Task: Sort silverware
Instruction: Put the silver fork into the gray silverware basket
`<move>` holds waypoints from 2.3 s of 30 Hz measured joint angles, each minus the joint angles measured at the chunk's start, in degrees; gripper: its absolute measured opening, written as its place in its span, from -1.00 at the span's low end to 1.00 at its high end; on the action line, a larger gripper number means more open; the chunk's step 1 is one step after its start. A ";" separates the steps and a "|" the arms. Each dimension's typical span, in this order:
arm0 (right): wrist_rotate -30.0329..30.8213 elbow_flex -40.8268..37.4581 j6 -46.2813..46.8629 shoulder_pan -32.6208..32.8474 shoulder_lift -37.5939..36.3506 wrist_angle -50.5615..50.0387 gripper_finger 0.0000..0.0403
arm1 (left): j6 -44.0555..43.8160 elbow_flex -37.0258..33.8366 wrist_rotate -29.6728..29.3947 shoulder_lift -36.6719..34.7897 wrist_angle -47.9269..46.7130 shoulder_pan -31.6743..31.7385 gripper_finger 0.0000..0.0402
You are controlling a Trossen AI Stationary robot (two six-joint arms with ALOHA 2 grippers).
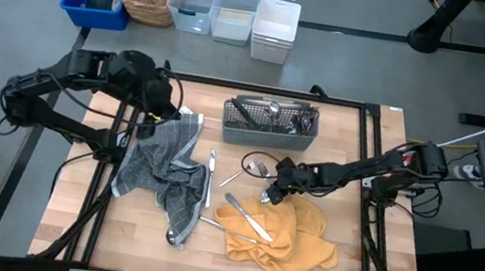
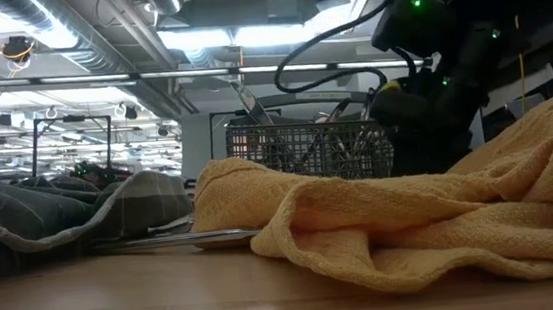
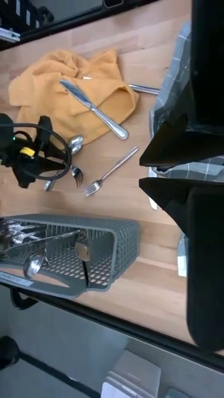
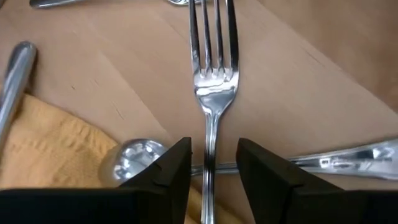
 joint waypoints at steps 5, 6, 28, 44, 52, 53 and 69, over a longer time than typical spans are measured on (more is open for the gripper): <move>0.47 0.10 -1.40 0.02 2.05 0.42 -0.35 | 0.00 0.00 -0.02 -0.60 -1.36 0.00 -0.85; 0.51 0.09 -1.40 0.01 2.44 0.31 -0.37 | 0.00 0.00 -0.02 -0.68 -1.65 0.00 -0.85; 0.10 13.94 -9.94 -0.11 3.39 -7.17 -0.96 | -6.30 0.00 -2.01 -6.72 -3.24 0.00 -0.85; 8.86 42.28 -25.49 -0.11 3.22 -28.03 -0.93 | -32.75 -17.63 -2.38 -16.75 -3.39 -2.94 -0.84; 17.54 54.61 -28.50 -0.11 3.15 -42.12 -0.93 | -33.46 -29.58 5.24 -16.47 4.08 -9.38 -0.84; 19.15 55.94 -28.48 -0.11 3.15 -44.12 -0.93 | -33.39 -31.15 7.18 -16.23 6.44 -10.55 -0.84; 53.32 60.59 -15.81 -0.11 -3.67 -66.34 -0.93 | -33.53 -40.44 9.57 -10.64 25.31 -22.99 -0.84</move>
